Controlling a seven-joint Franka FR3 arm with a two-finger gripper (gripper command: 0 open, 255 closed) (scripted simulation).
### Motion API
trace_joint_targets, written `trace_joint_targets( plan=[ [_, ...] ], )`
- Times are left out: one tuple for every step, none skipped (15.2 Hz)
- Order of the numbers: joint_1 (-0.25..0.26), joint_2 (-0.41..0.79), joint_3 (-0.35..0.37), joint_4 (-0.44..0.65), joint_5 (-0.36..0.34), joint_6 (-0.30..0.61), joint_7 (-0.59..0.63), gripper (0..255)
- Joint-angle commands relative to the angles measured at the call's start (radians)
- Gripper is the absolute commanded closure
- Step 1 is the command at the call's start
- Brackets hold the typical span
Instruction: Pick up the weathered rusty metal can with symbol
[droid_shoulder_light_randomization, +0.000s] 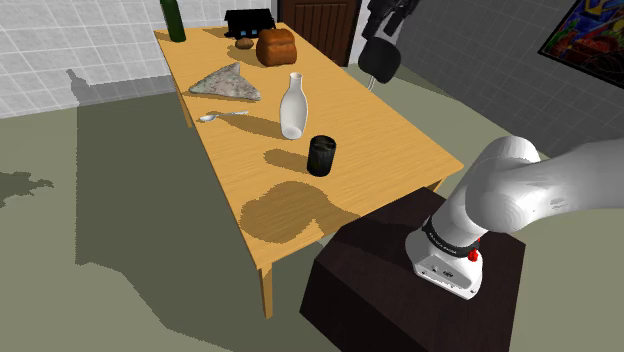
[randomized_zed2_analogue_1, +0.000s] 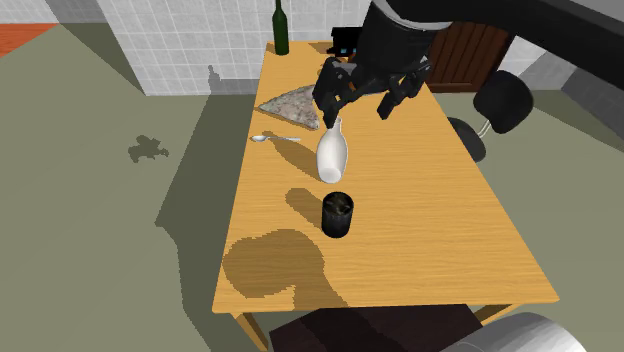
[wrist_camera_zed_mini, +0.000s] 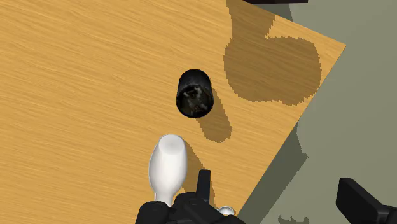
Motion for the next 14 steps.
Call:
trace_joint_targets(
  plan=[
    [0.0, 0.0, 0.0, 0.0, 0.0, 0.0, 0.0, 0],
    [0.004, 0.014, -0.005, -0.02, -0.004, 0.024, -0.019, 0],
    [0.008, 0.028, -0.011, -0.039, -0.009, 0.048, -0.037, 0],
    [0.011, 0.044, -0.017, -0.057, -0.013, 0.072, -0.056, 0],
    [0.015, 0.061, -0.022, -0.075, -0.017, 0.096, -0.074, 0],
    [0.018, 0.079, -0.028, -0.091, -0.022, 0.121, -0.093, 0],
    [0.022, 0.099, -0.034, -0.106, -0.026, 0.145, -0.111, 0],
    [0.025, 0.119, -0.039, -0.12, -0.03, 0.17, -0.129, 0],
    [0.029, 0.141, -0.045, -0.133, -0.034, 0.195, -0.147, 0],
    [0.032, 0.163, -0.05, -0.145, -0.038, 0.22, -0.166, 0],
    [0.035, 0.187, -0.056, -0.156, -0.042, 0.246, -0.184, 0],
    [0.038, 0.212, -0.061, -0.166, -0.046, 0.271, -0.202, 0],
    [0.041, 0.238, -0.067, -0.175, -0.05, 0.297, -0.22, 0],
    [0.044, 0.265, -0.072, -0.183, -0.053, 0.322, -0.238, 0]
  ],
)
